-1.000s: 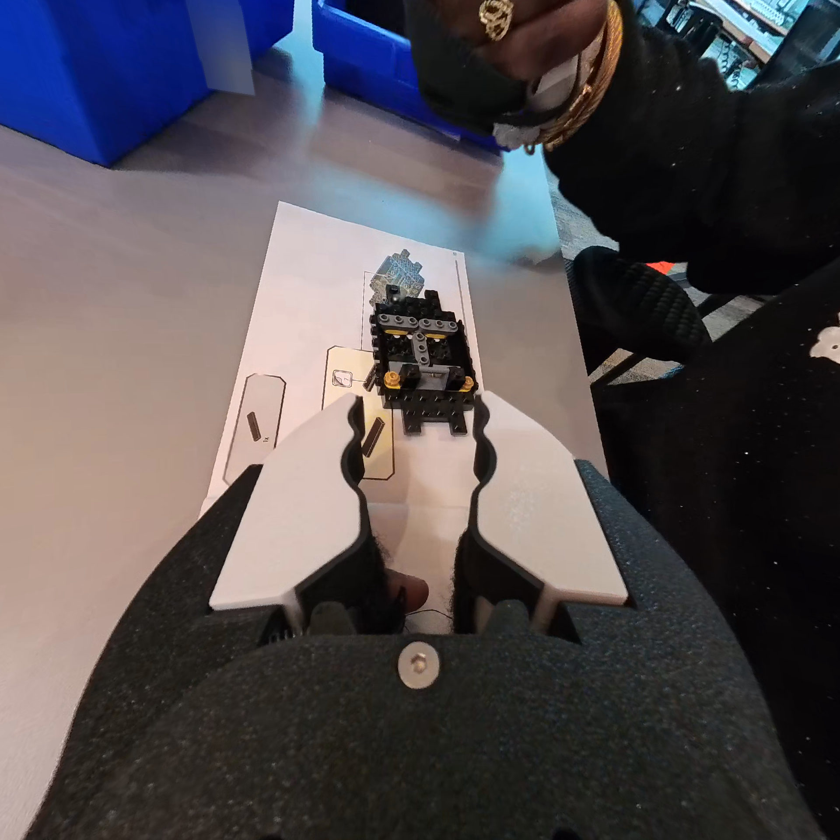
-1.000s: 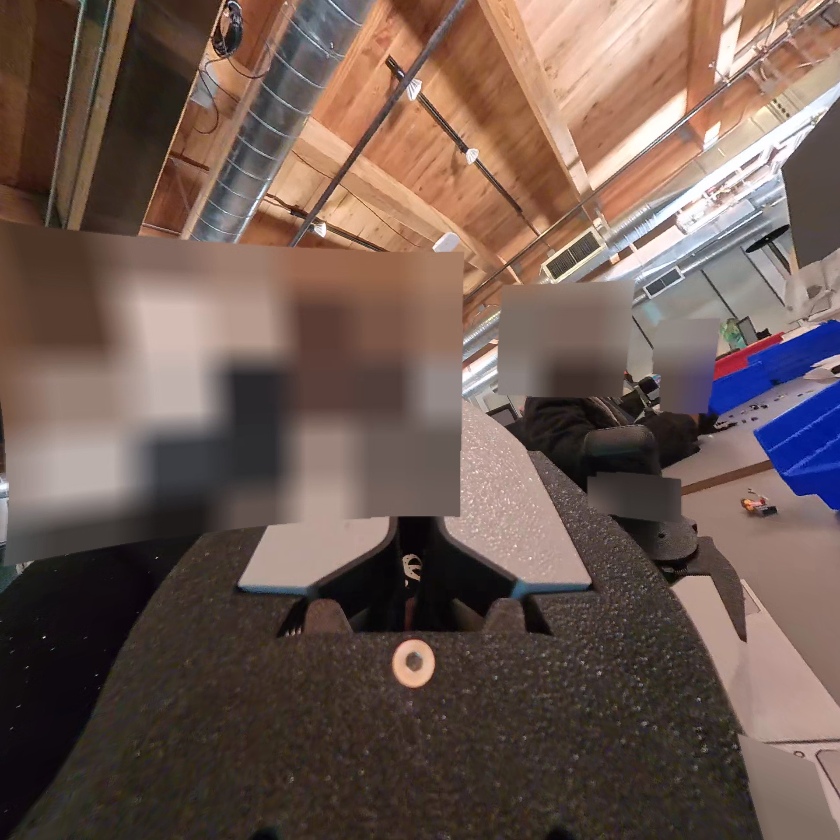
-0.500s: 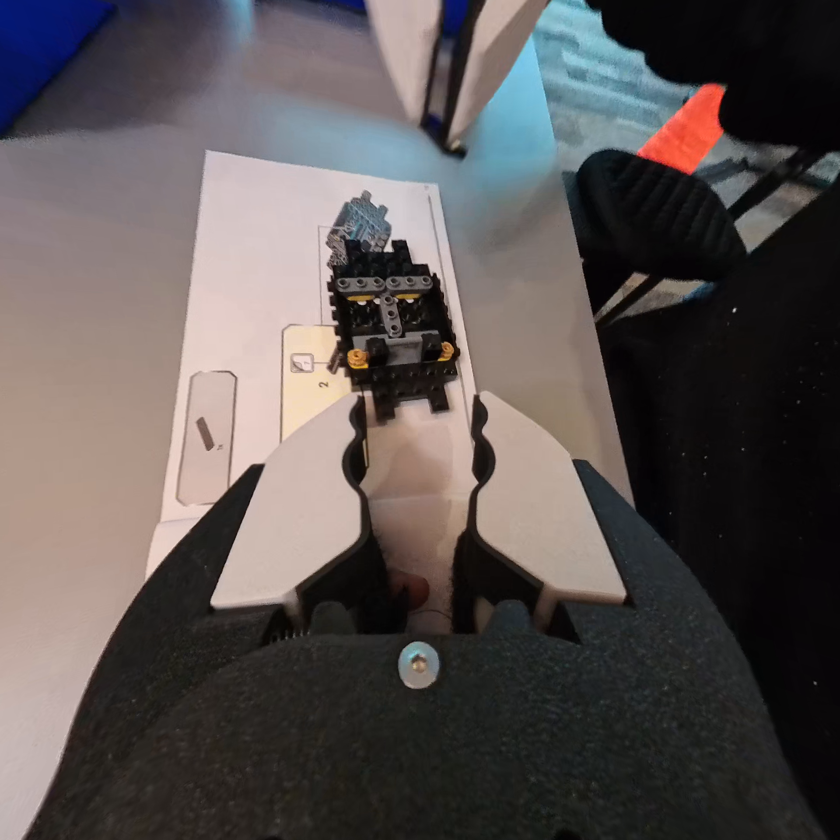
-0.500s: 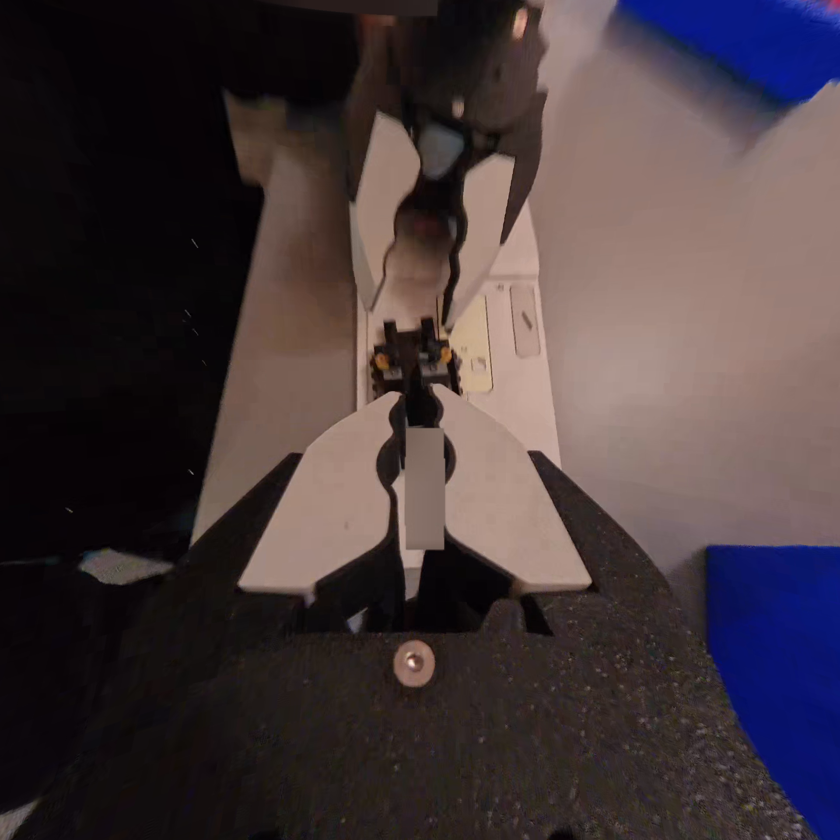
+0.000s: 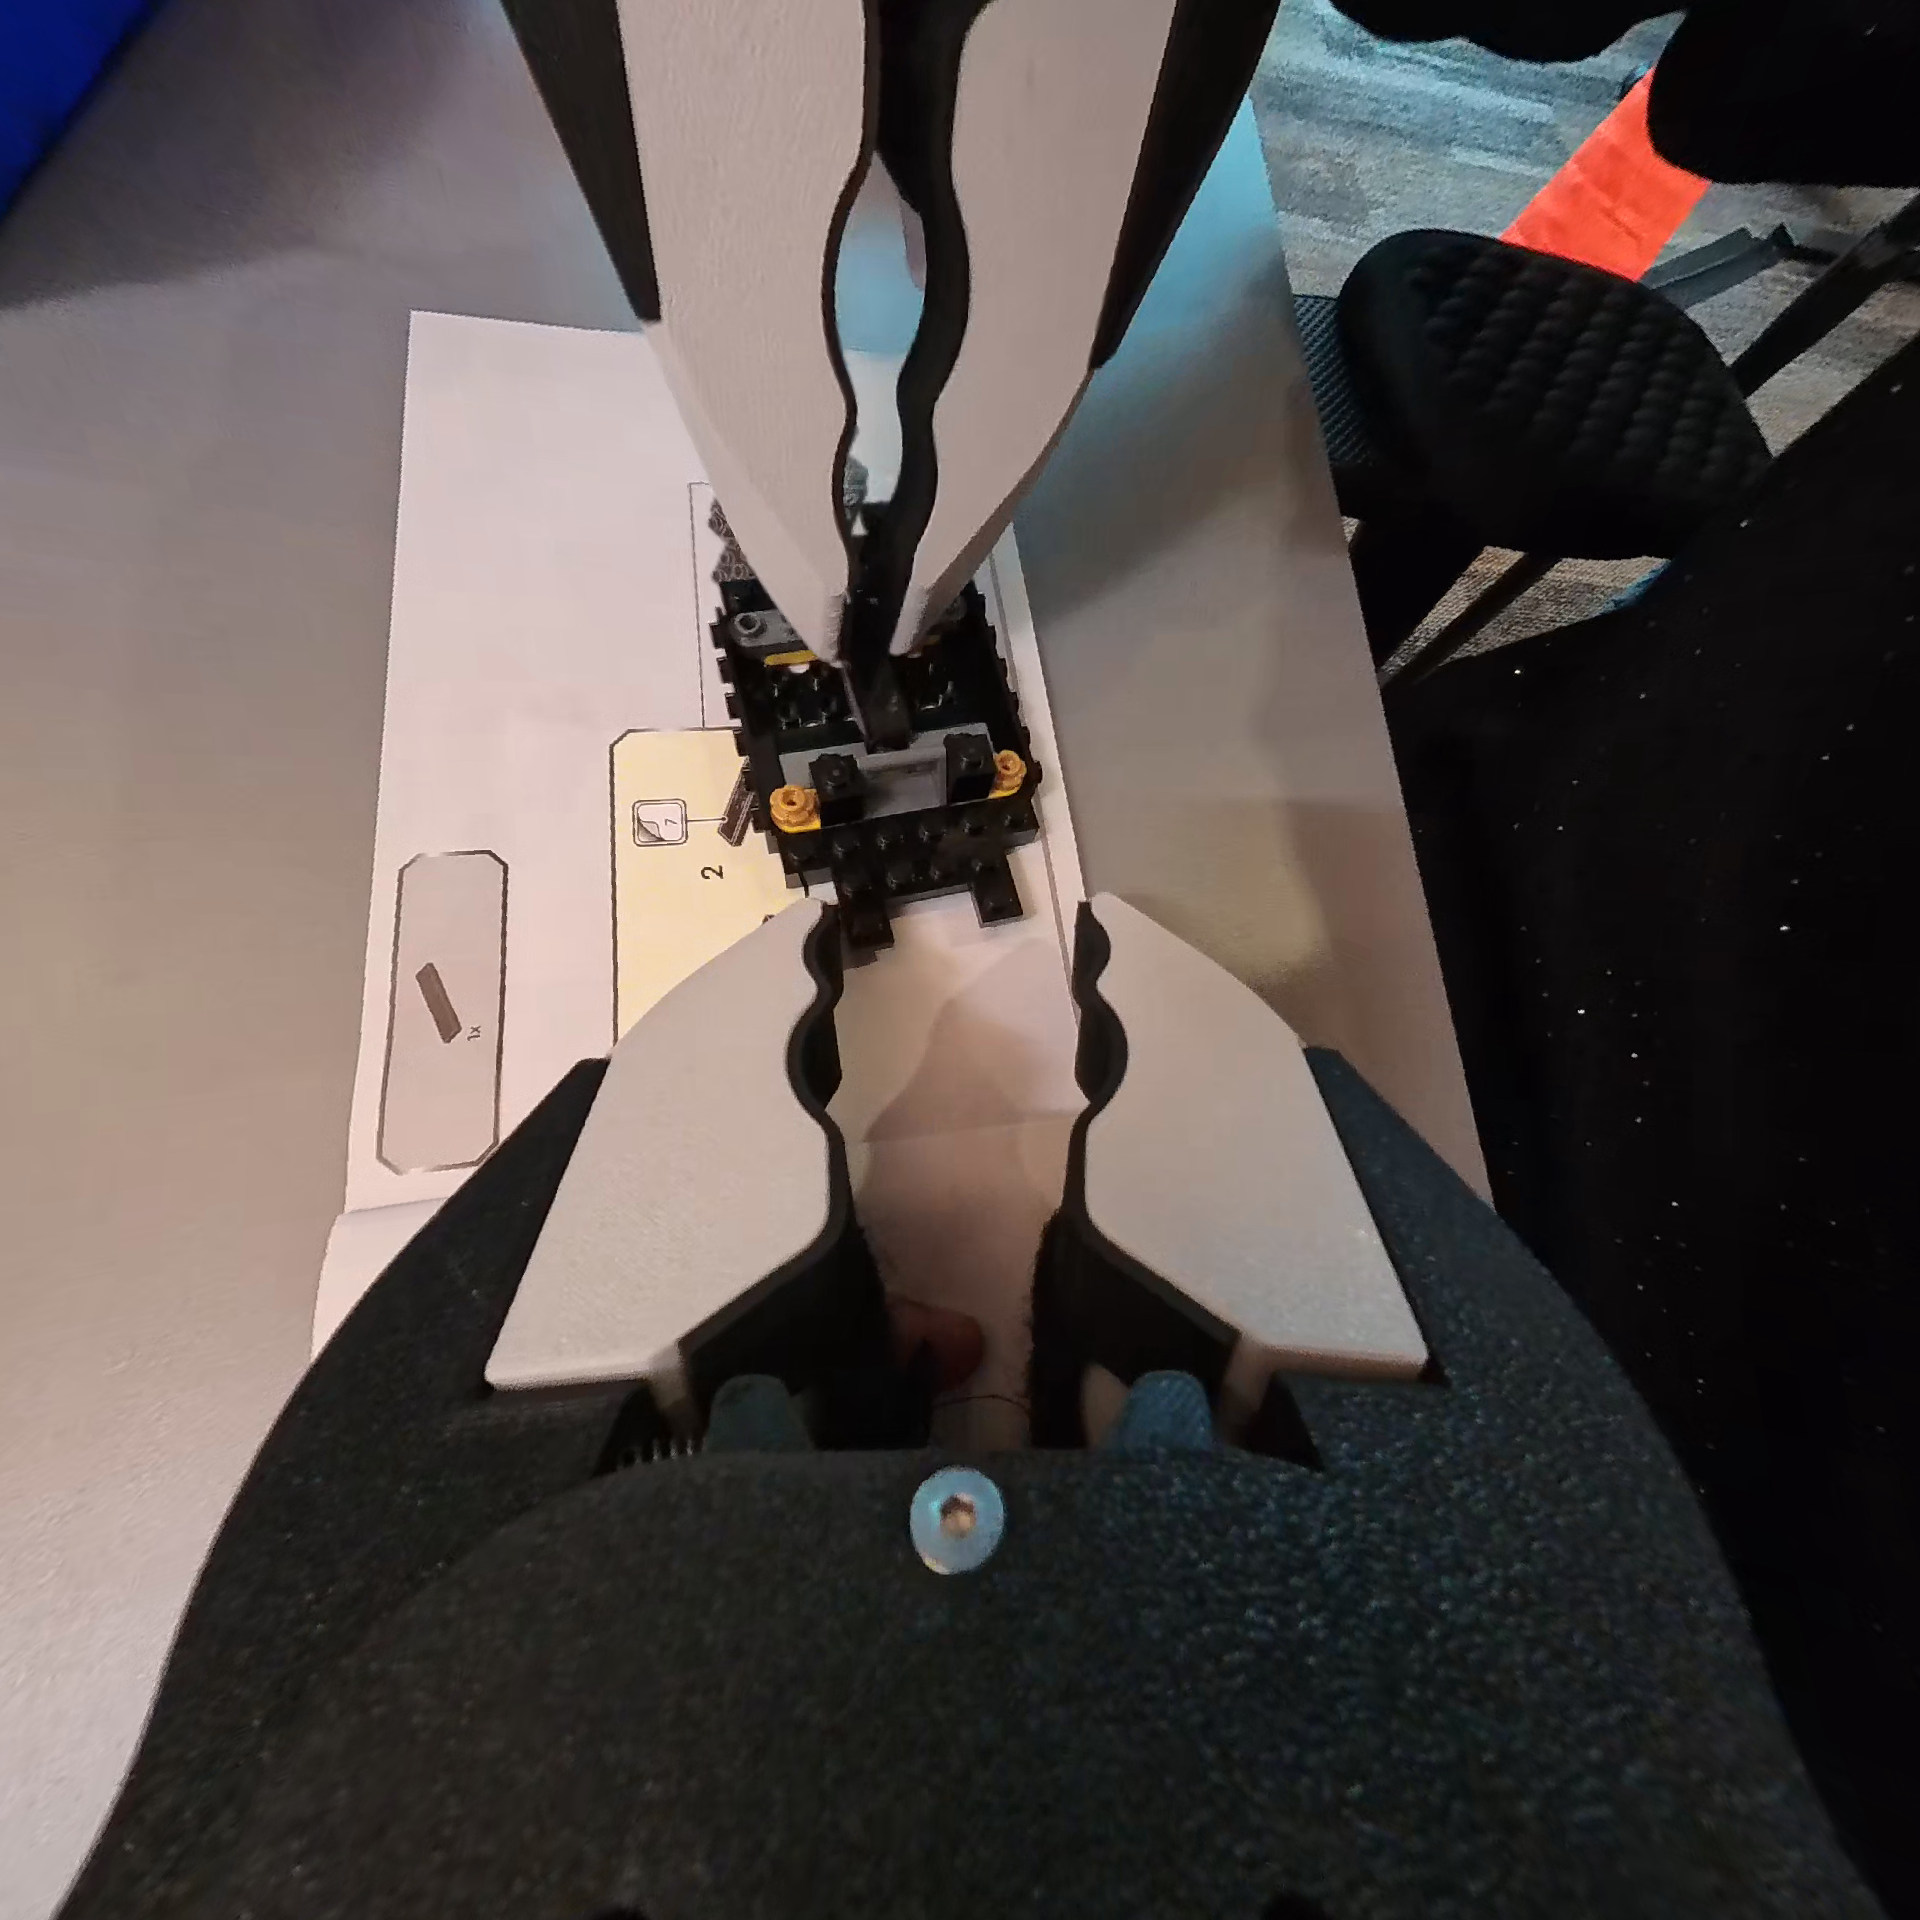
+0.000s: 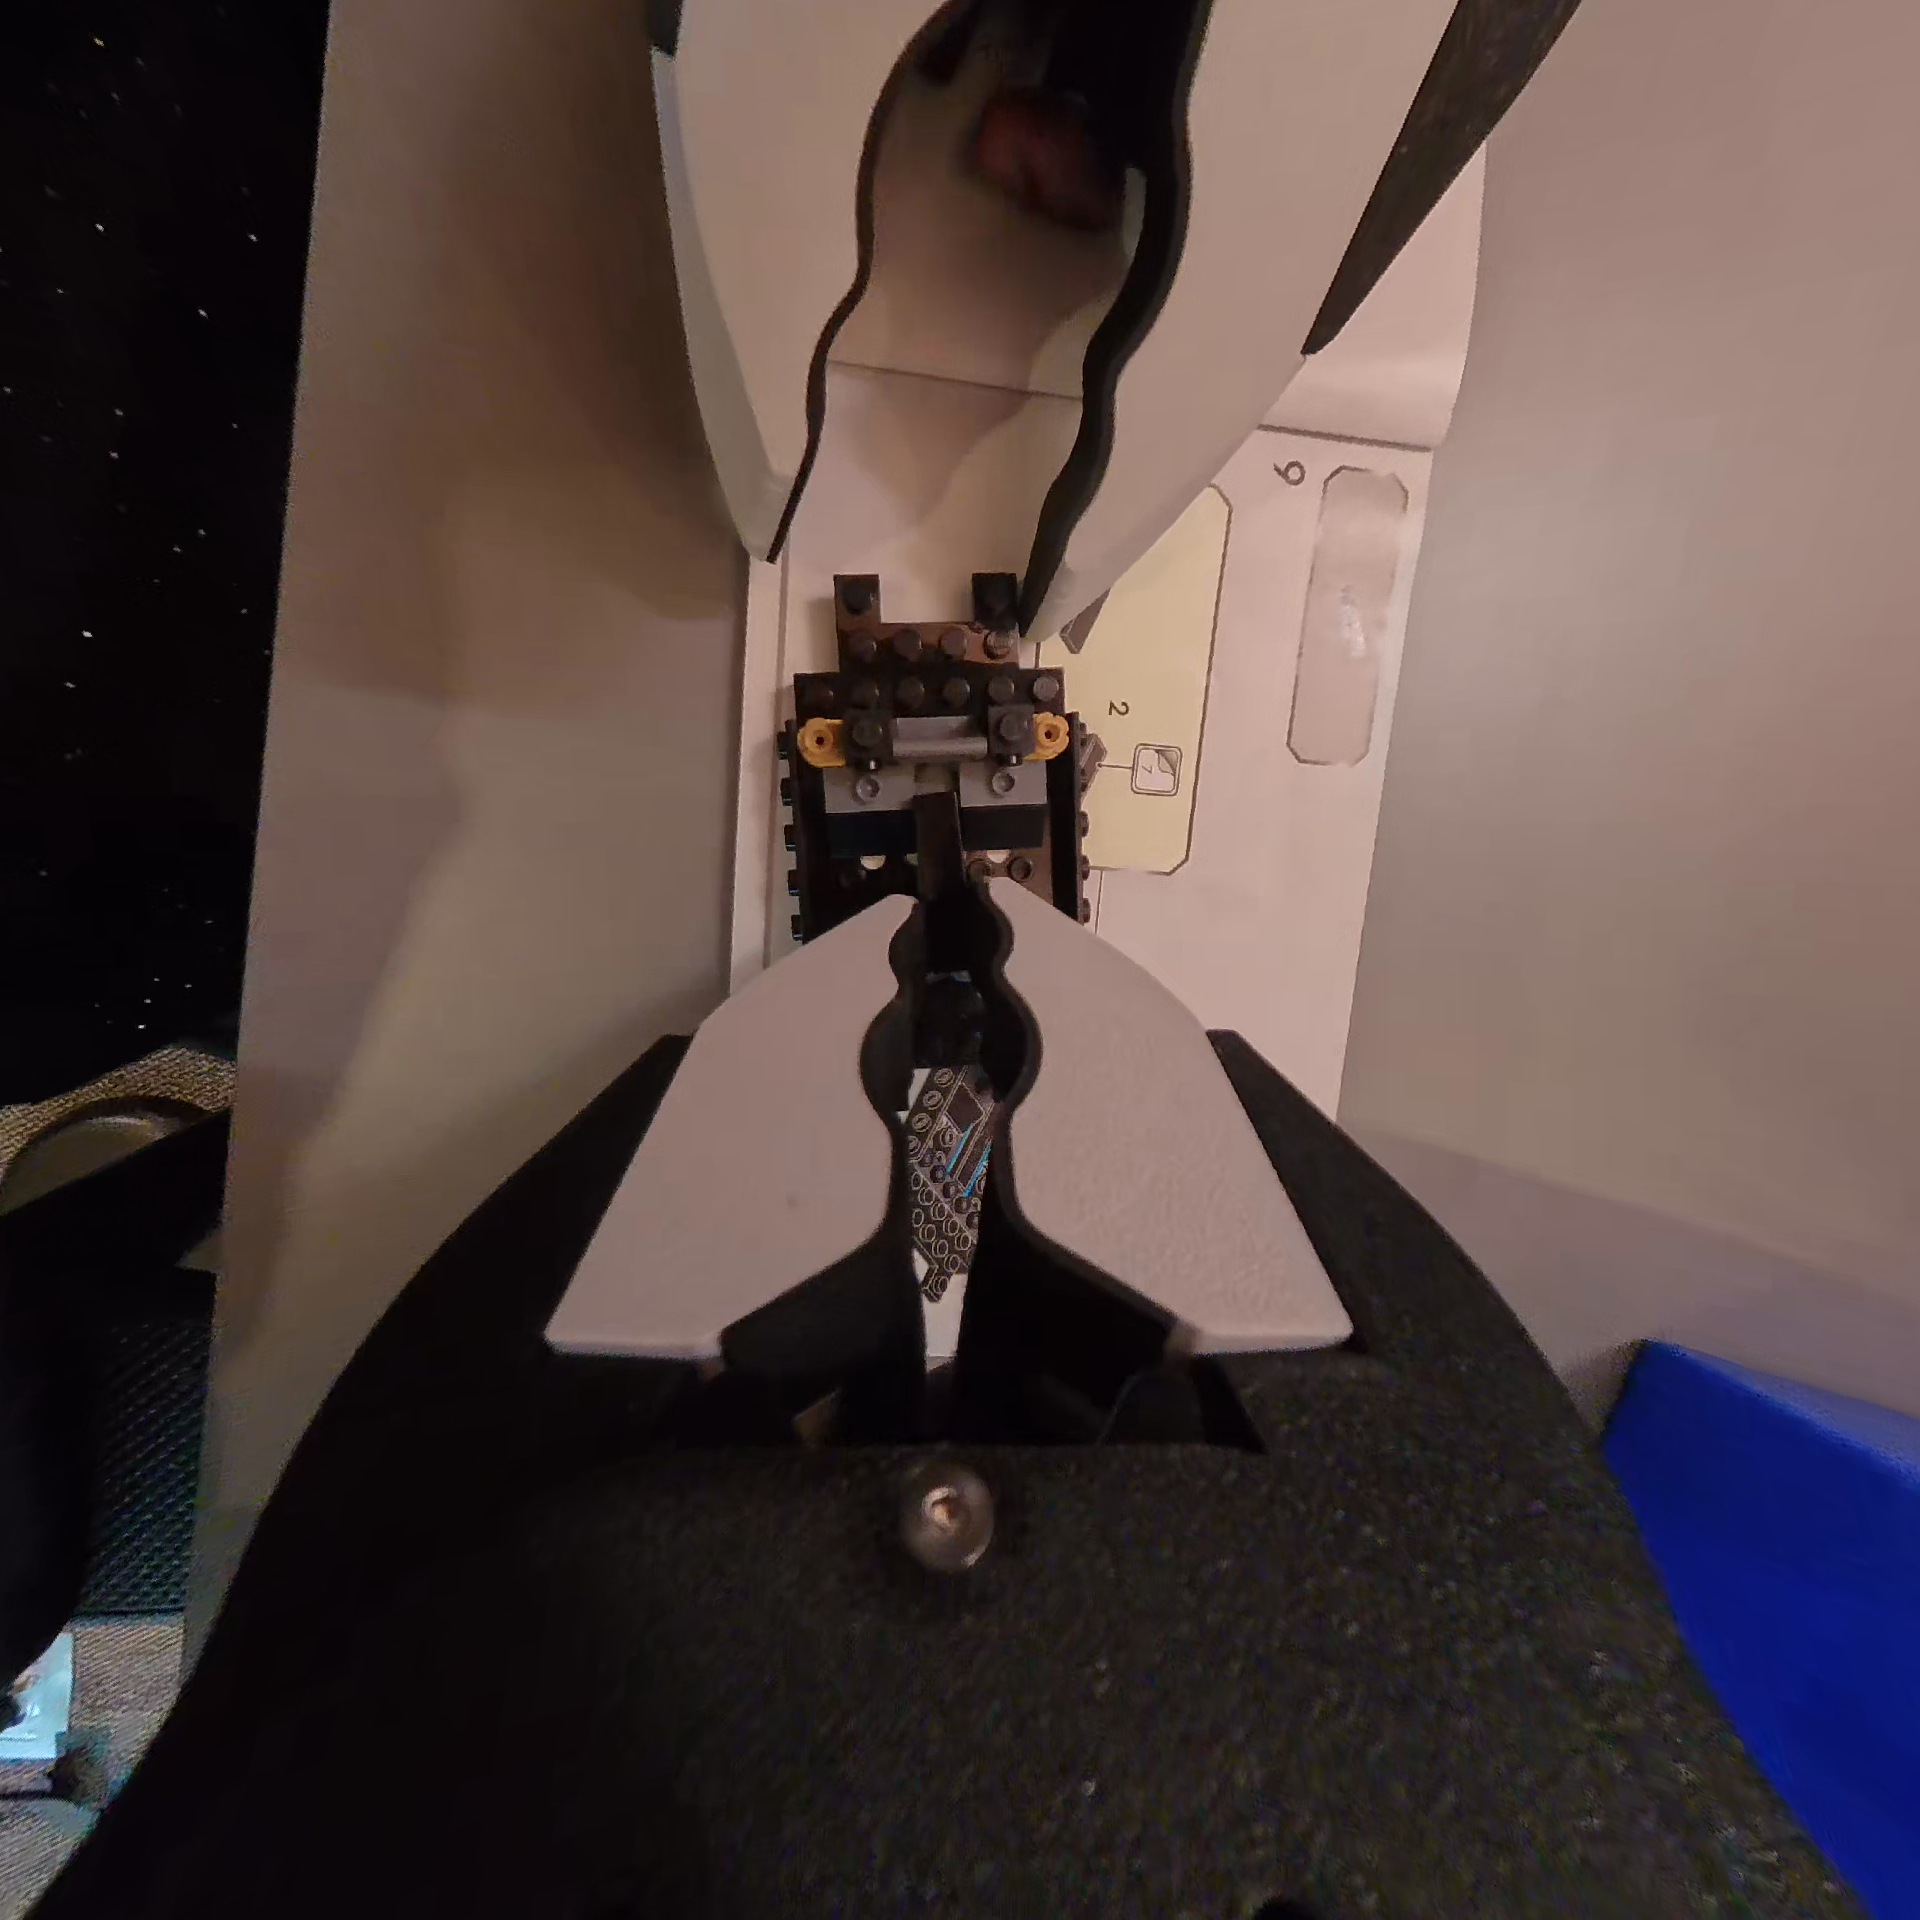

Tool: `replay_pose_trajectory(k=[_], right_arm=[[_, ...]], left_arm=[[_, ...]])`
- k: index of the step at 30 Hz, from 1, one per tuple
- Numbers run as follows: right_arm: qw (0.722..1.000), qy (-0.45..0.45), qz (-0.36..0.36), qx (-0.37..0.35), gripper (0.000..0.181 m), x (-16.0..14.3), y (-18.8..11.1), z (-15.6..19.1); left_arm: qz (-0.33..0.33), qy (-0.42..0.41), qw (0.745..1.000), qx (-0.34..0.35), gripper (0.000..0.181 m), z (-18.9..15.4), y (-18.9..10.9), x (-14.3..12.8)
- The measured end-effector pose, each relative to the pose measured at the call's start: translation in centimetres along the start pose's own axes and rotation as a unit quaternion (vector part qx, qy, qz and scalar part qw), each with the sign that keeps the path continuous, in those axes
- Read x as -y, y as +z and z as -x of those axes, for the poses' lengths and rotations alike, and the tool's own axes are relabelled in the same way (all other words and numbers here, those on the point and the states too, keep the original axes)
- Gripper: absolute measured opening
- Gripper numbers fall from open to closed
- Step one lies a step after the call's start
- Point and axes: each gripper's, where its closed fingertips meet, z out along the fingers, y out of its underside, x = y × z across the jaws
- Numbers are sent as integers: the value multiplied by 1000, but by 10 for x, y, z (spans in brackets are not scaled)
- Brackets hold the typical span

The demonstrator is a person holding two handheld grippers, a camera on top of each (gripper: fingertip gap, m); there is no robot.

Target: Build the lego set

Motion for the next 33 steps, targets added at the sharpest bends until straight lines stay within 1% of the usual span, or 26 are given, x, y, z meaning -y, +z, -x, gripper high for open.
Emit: replay_pose_trajectory(k=[5, 13, 26, 29, 33], right_arm=[[1000, 10, -9, 6, 7, 0, 0, 1], [1000, 15, 12, 8, 8, 0, 2, 0], [994, 88, 46, 45, 8, 2, 6, 5], [993, 98, 35, 55, 14, 5, 5, 8], [994, 94, 33, 38, 19, 0, -2, 4]], left_arm=[[2, -1, 1000, 0, 42, 0, 0, 0], [2, -3, 1000, 1, 41, 1, 0, 0], [6, 10, 1000, 23, 36, 4, 1, -1], [6, 9, 1000, 21, 36, 4, 1, -1], [6, 9, 1000, 21, 36, 4, 1, -1]])
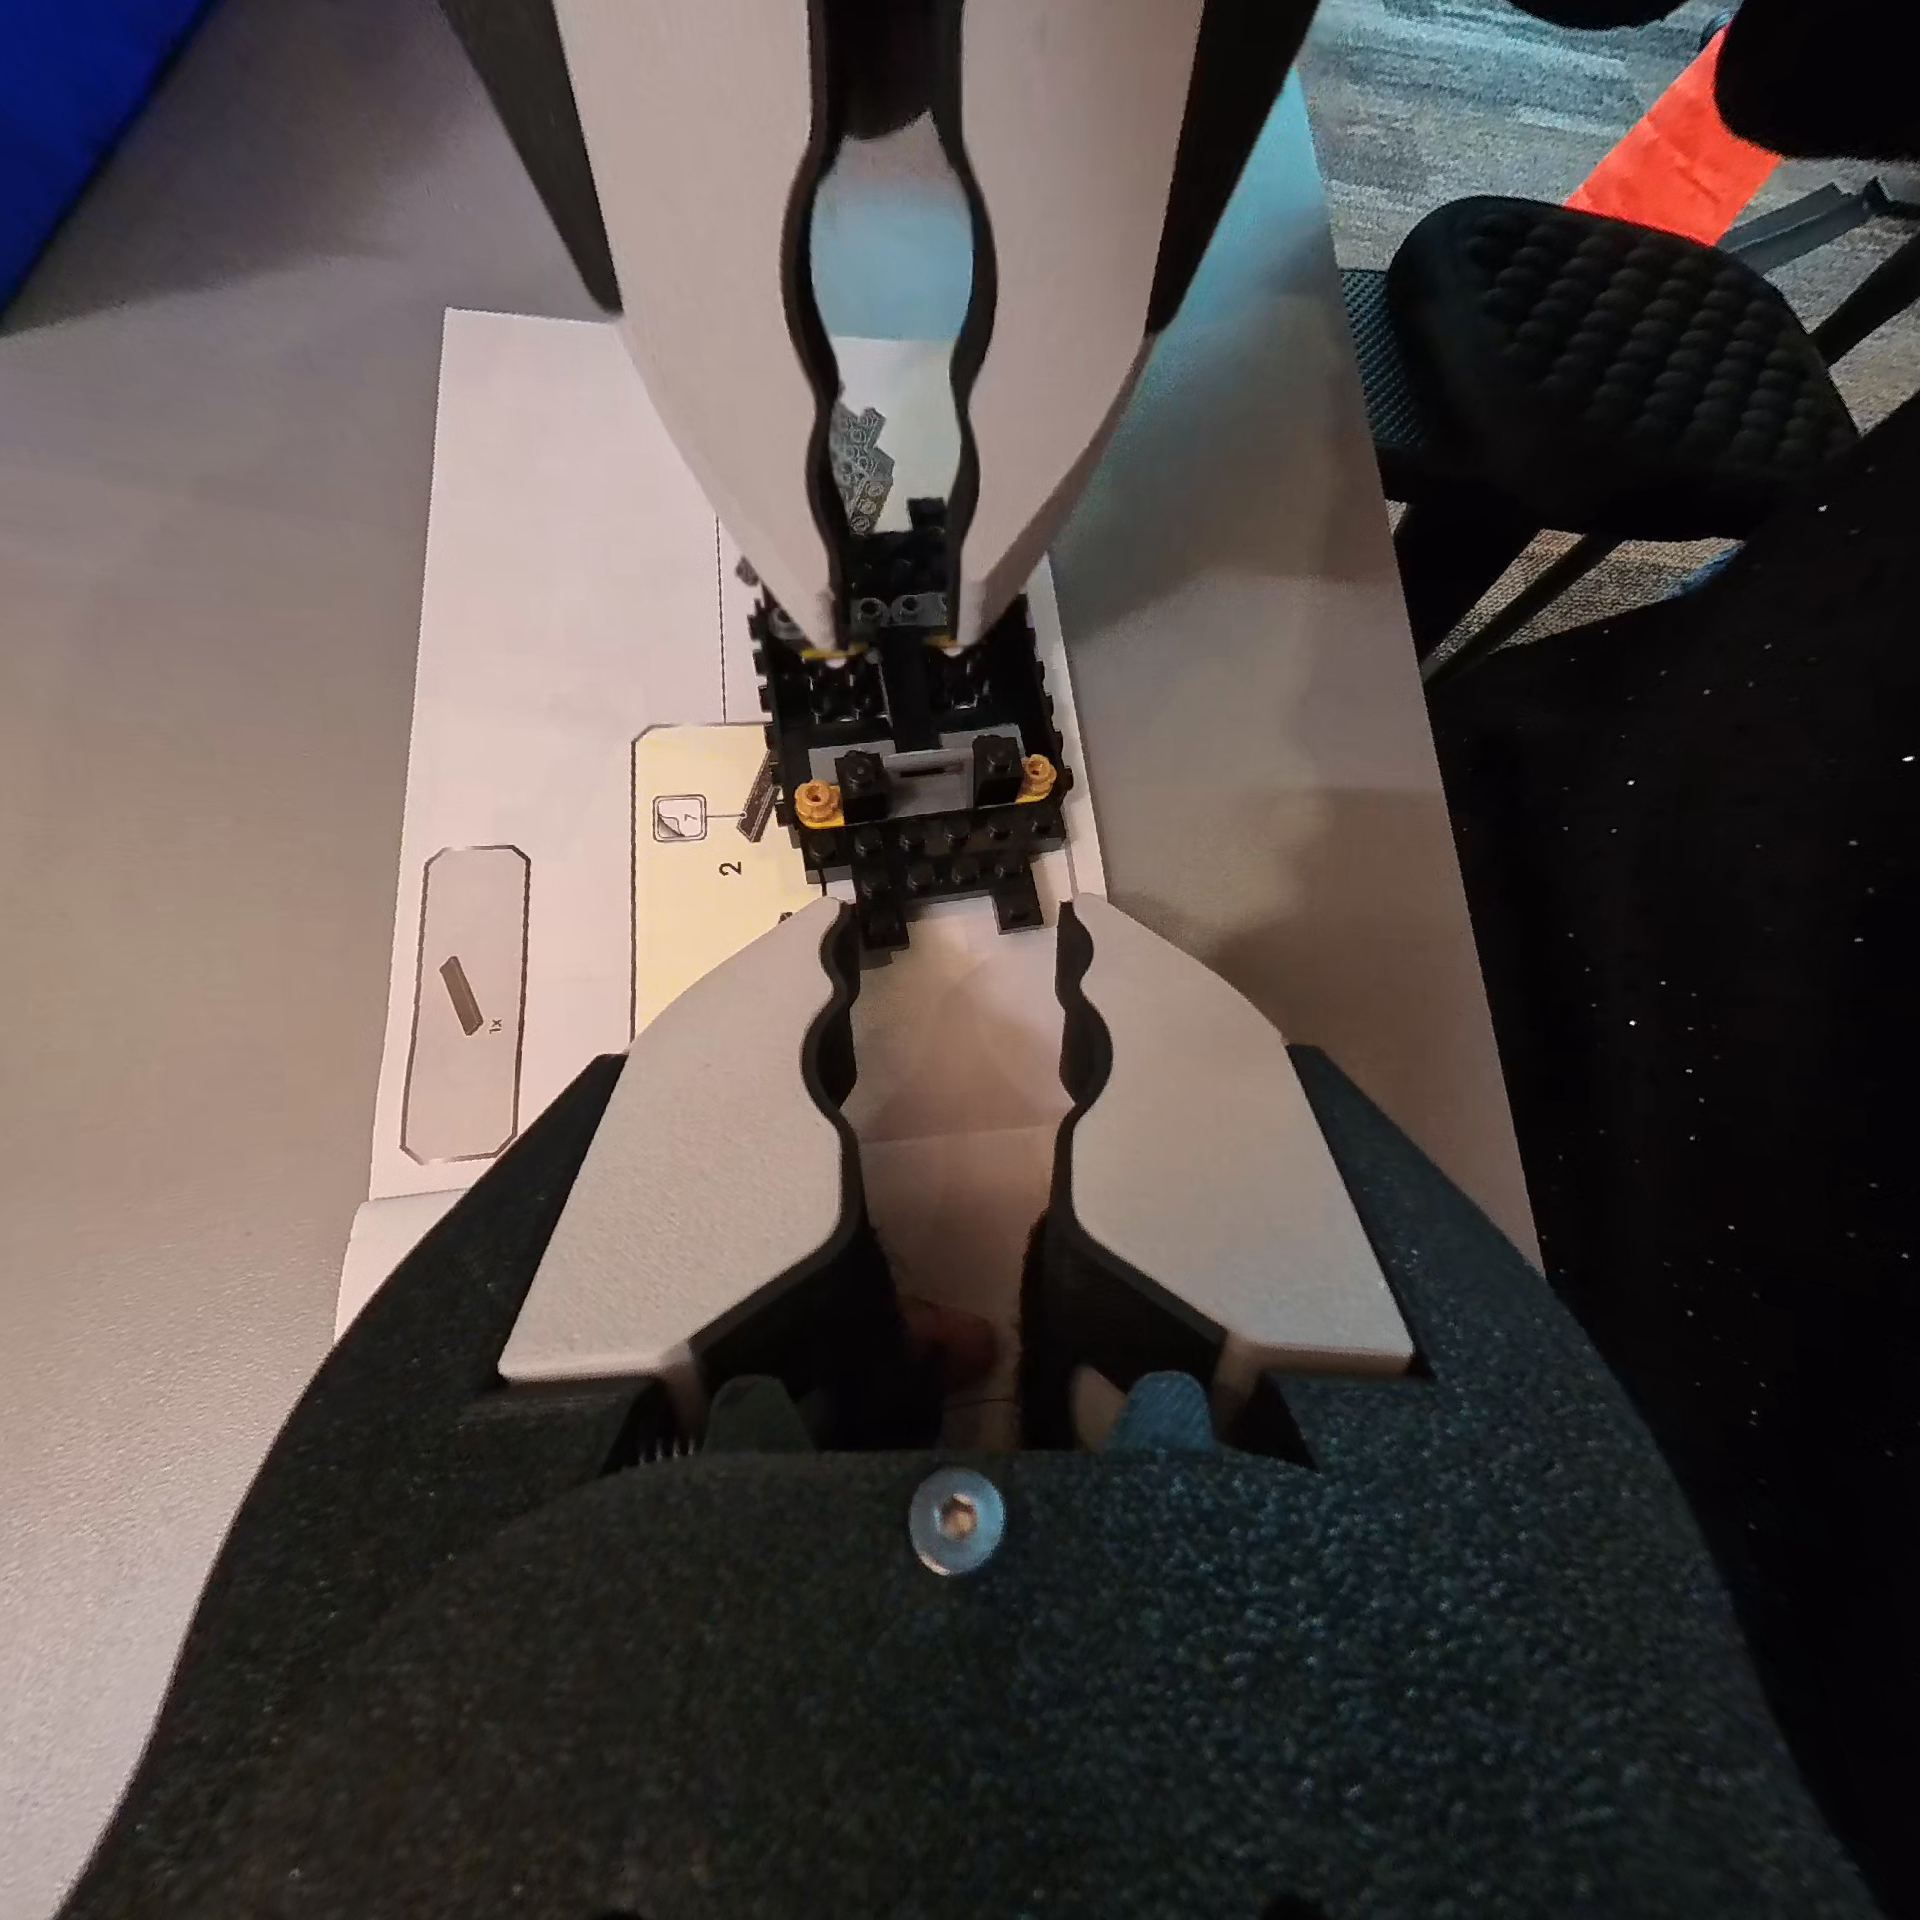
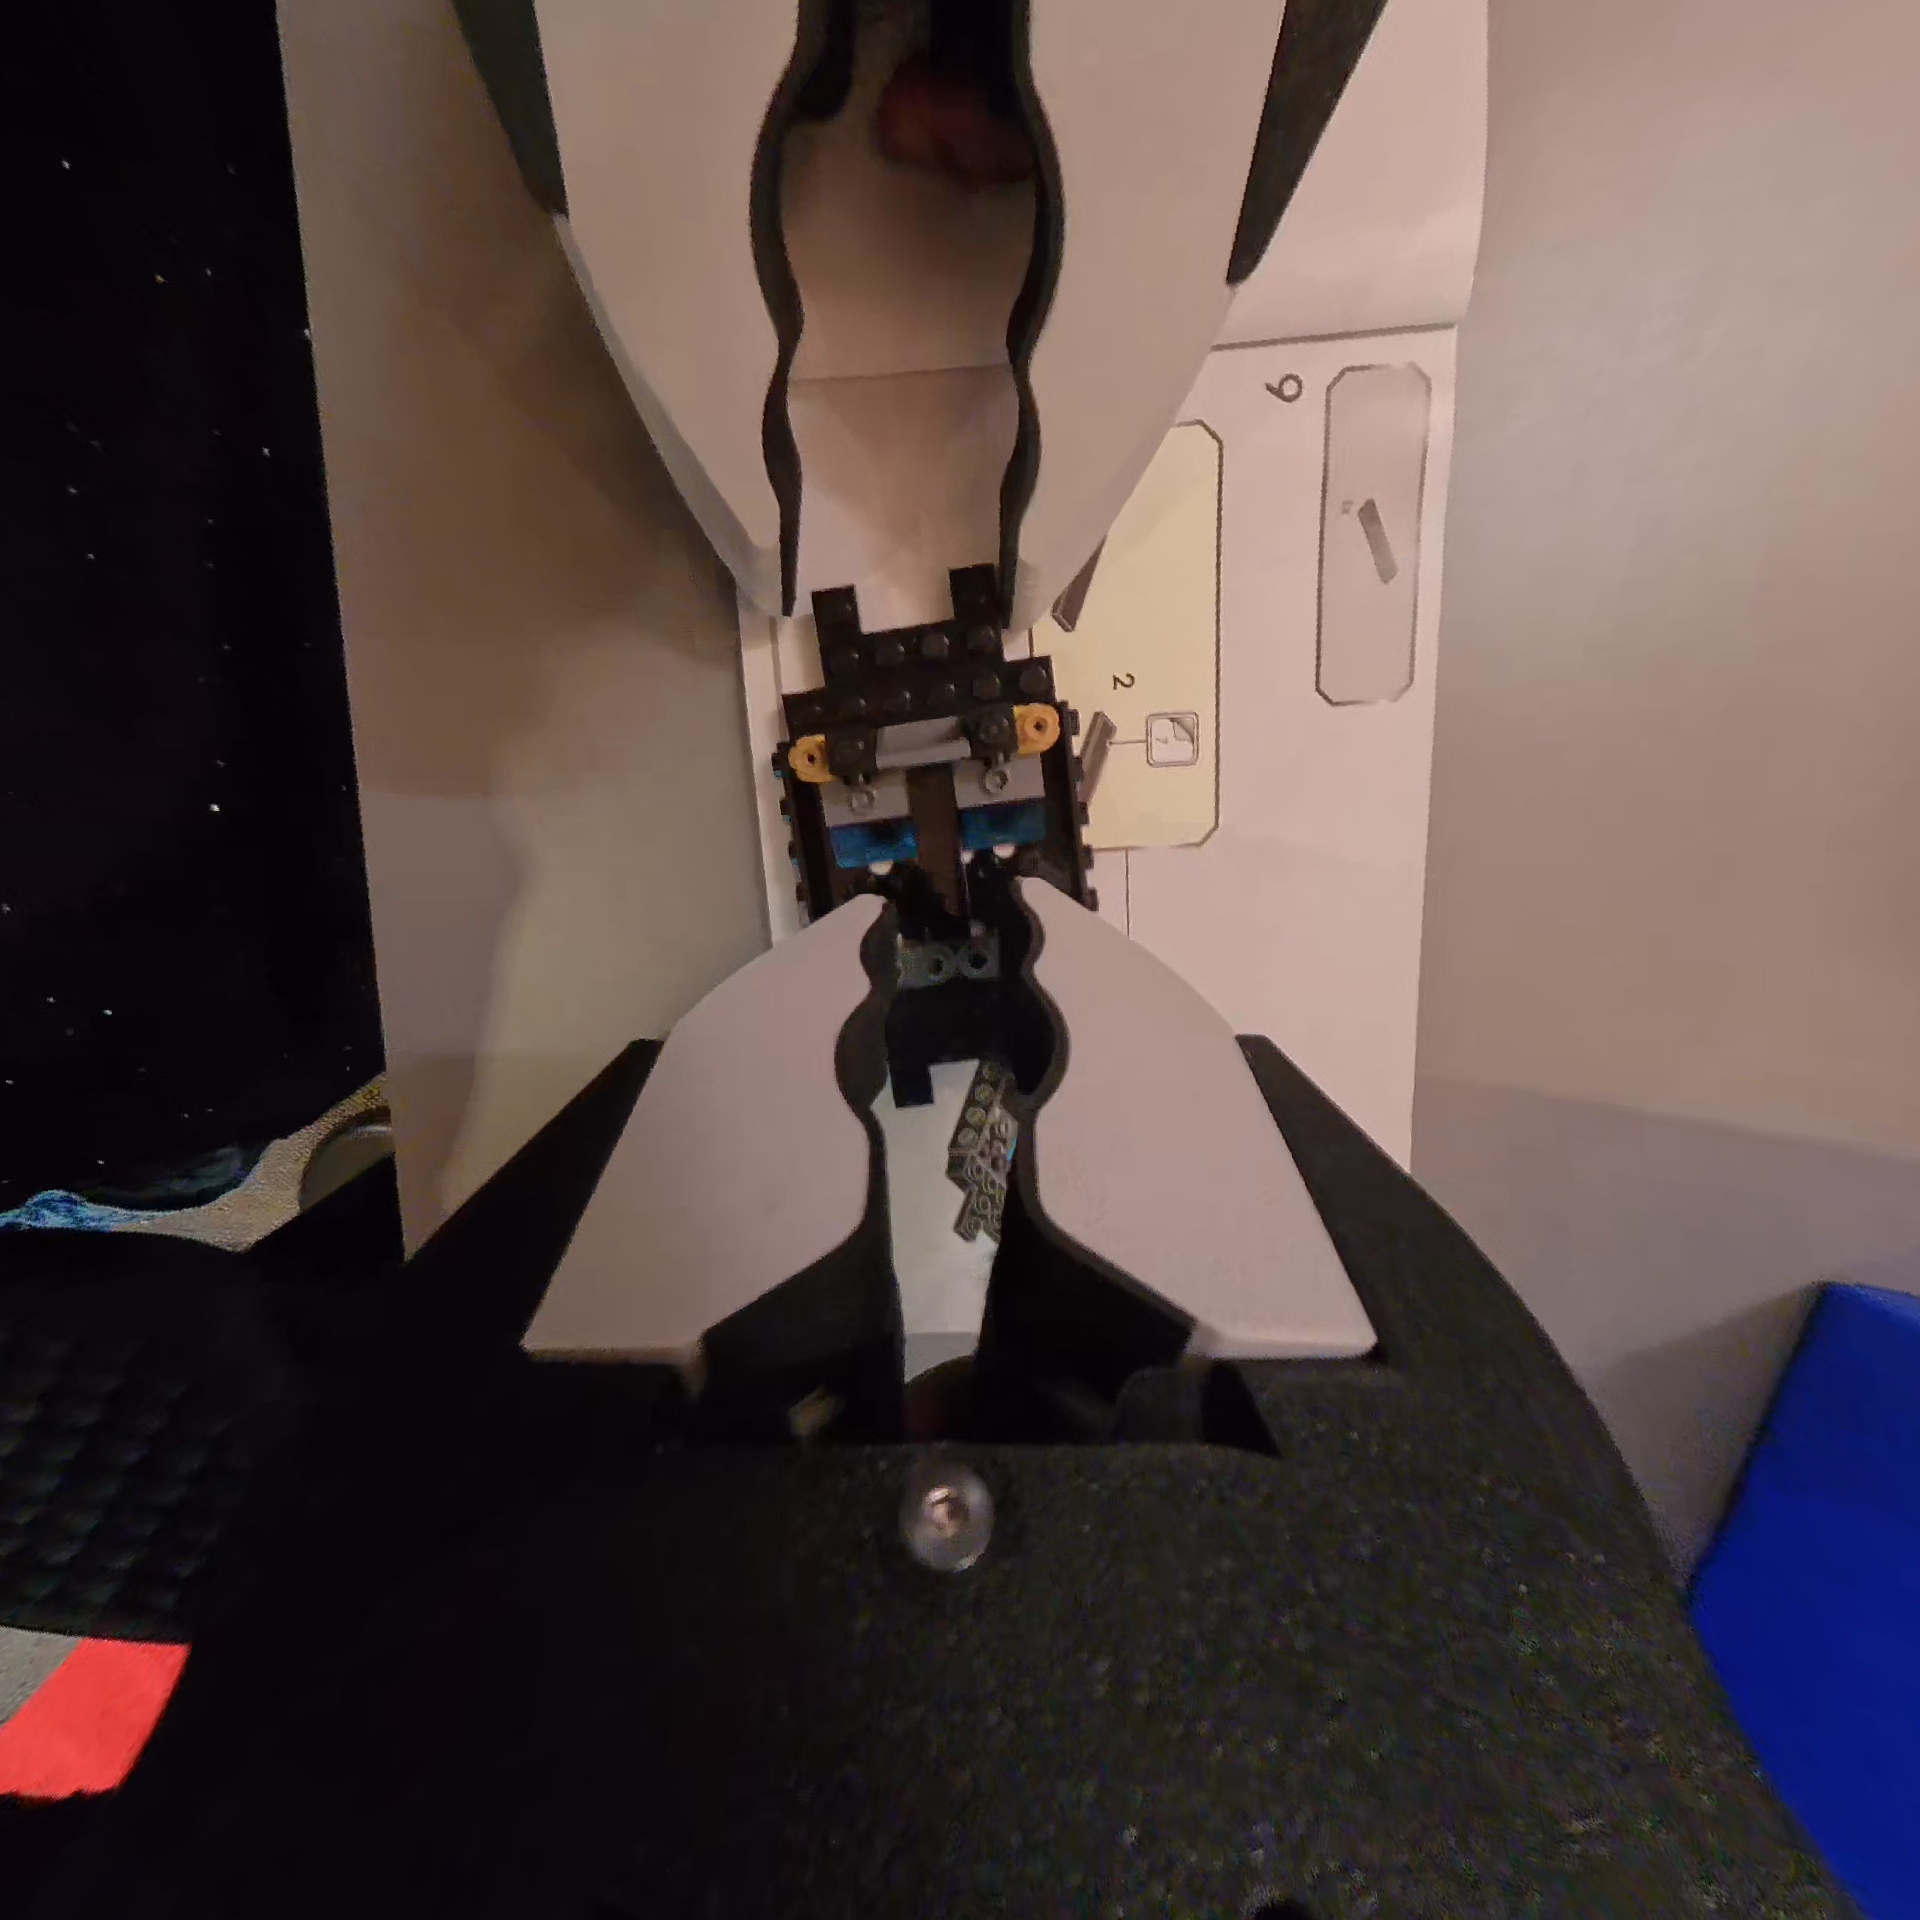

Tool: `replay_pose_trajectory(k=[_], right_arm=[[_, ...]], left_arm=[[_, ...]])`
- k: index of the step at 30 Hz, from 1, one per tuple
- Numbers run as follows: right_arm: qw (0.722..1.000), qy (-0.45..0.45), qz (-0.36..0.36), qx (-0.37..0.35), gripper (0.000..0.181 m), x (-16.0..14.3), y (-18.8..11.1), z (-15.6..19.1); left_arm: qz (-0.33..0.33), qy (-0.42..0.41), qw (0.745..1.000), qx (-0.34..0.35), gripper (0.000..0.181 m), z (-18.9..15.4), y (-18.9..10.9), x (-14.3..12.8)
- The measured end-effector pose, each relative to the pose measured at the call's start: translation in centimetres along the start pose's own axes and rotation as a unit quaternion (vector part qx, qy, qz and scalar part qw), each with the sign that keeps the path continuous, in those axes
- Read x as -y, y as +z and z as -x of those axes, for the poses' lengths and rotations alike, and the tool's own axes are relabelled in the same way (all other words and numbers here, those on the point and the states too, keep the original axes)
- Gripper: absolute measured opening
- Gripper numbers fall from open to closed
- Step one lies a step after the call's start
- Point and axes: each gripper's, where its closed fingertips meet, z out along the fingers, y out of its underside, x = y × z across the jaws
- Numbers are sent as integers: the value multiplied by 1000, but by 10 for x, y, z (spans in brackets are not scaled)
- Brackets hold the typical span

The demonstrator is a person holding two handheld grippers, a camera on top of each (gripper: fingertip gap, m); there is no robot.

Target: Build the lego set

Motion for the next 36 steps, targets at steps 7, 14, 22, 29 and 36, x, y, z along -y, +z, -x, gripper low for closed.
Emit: replay_pose_trajectory(k=[7, 14, 22, 29, 36], right_arm=[[999, 13, -31, -36, 0, -4, -14, -6], [998, 32, -50, -13, 0, 13, 1, 2], [998, 56, -30, 3, 0, 14, 10, 3], [992, 116, -30, 33, 0, 15, 12, 2], [994, 90, -53, 15, 0, 14, 11, 2]], left_arm=[[0, -3, 1000, -2, 36, 0, 0, 0], [0, -2, 1000, 2, 35, 1, 0, 0], [1, 1, 1000, 4, 35, 1, 0, 0], [1, 1, 1000, 5, 35, 1, 0, 0], [0, -2, 1000, 2, 35, 1, 0, 0]])
